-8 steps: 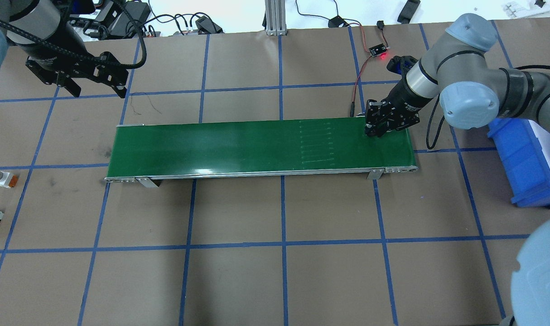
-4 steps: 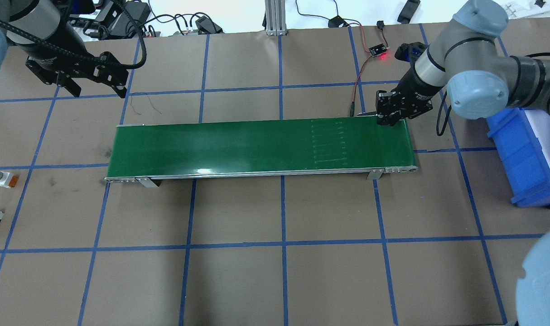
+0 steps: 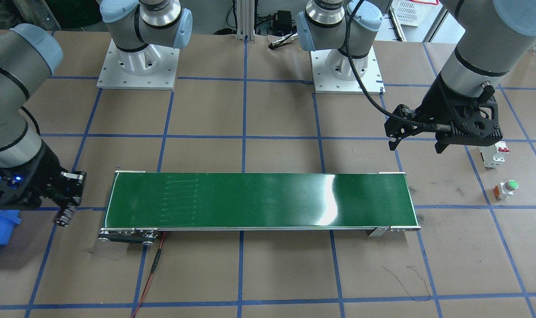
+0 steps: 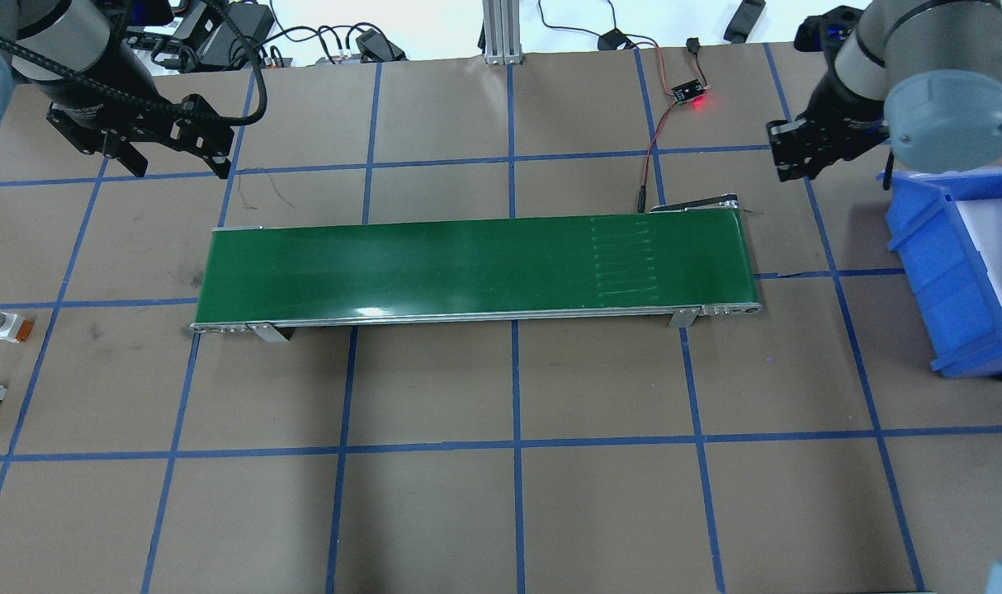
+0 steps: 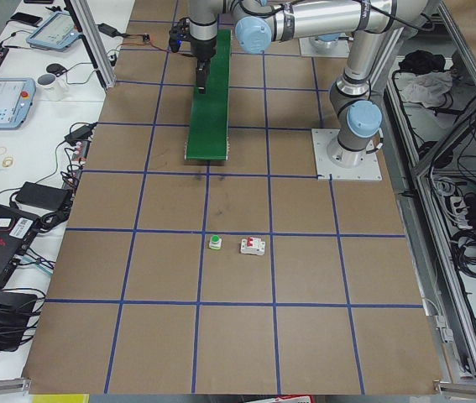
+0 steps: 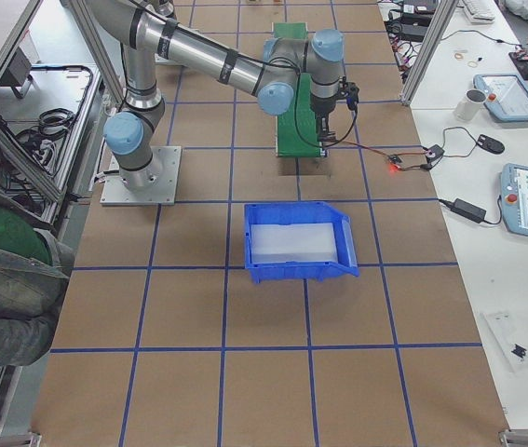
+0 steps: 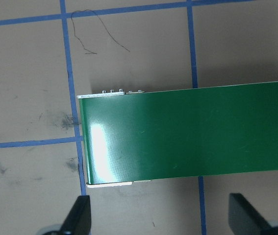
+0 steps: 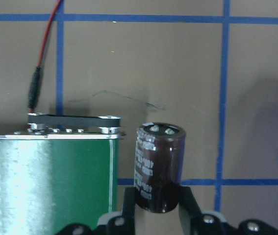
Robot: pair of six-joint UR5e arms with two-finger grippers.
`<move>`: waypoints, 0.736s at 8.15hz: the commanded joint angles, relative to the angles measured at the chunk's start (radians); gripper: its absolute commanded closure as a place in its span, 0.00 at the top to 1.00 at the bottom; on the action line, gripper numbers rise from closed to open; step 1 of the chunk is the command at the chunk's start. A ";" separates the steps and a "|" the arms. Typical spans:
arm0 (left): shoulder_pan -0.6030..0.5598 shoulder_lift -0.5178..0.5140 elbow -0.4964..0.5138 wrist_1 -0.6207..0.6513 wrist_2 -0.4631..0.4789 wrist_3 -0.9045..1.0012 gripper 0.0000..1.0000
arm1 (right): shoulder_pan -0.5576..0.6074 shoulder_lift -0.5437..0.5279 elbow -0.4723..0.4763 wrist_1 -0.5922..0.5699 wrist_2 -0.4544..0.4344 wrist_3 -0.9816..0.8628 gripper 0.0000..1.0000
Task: Move capacitor from left to right
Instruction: 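Carry the capacitor with the right gripper into the blue bin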
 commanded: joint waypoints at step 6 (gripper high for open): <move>0.000 0.000 0.000 0.000 0.000 -0.002 1.00 | -0.480 -0.045 -0.004 0.027 -0.130 -0.717 0.00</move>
